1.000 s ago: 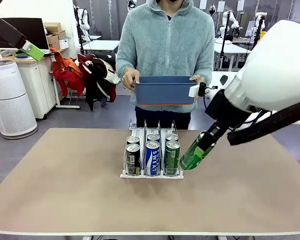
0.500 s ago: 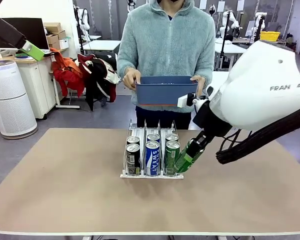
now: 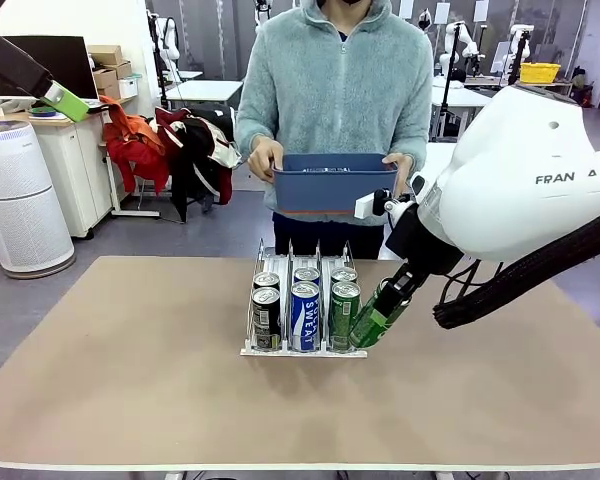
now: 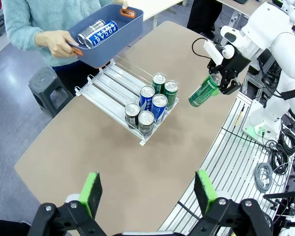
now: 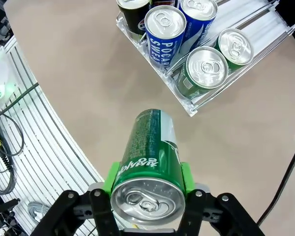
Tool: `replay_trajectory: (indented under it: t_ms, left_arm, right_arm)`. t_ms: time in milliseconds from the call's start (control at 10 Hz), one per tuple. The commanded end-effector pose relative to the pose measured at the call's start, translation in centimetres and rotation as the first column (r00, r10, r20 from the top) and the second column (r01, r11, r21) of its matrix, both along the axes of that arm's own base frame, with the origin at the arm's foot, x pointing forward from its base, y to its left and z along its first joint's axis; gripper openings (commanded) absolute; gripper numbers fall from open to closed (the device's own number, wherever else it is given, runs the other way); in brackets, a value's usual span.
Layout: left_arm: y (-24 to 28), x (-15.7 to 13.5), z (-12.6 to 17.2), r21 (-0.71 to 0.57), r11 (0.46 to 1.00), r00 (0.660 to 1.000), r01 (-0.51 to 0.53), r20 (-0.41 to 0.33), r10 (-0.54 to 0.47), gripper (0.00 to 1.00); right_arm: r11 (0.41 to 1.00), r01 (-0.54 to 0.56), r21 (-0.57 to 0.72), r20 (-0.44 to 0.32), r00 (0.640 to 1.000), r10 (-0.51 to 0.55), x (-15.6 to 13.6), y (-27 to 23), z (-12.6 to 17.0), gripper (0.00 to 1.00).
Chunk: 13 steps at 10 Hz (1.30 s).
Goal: Fill the beverage cans into the dispenser.
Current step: Place the picked Sprite in the line of the Automatic Can Dispenser with the same cans.
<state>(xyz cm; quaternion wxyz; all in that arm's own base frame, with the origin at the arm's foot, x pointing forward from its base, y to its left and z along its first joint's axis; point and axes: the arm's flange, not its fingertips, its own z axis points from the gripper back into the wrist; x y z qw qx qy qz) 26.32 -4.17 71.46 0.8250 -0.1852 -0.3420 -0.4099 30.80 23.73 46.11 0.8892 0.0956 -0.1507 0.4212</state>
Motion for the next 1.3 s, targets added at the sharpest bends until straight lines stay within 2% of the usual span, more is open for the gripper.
replay_trajectory:
  t_ms: [0,100,300,700,1200]
  left_arm:
    - [0.0,0.1,-0.1,-0.003,1.000,1.000,-0.003,-0.005,0.003,1.00]
    - [0.0,0.1,-0.1,-0.003,1.000,1.000,-0.003,-0.005,0.003,1.00]
    - [0.0,0.1,-0.1,-0.003,1.000,1.000,-0.003,-0.005,0.003,1.00]
    - [0.0,0.1,-0.1,-0.003,1.000,1.000,-0.003,-0.005,0.003,1.00]
    - [0.0,0.1,-0.1,-0.003,1.000,1.000,-0.003,-0.005,0.003,1.00]
  right_arm:
    - [0.999,-0.003,0.035,0.026,1.000,0.002,2.6,0.3,-0.6,0.58]
    - [0.998,0.021,0.059,0.023,1.000,-0.022,4.3,1.2,-0.9,0.58]
    - [0.998,-0.007,0.066,-0.038,0.999,0.010,6.0,1.9,-0.3,0.58]
    - [0.999,0.007,0.040,-0.026,1.000,-0.006,10.5,3.3,-0.8,0.58]
    - [0.999,0.044,0.004,-0.028,0.999,-0.044,12.8,3.9,-2.5,0.58]
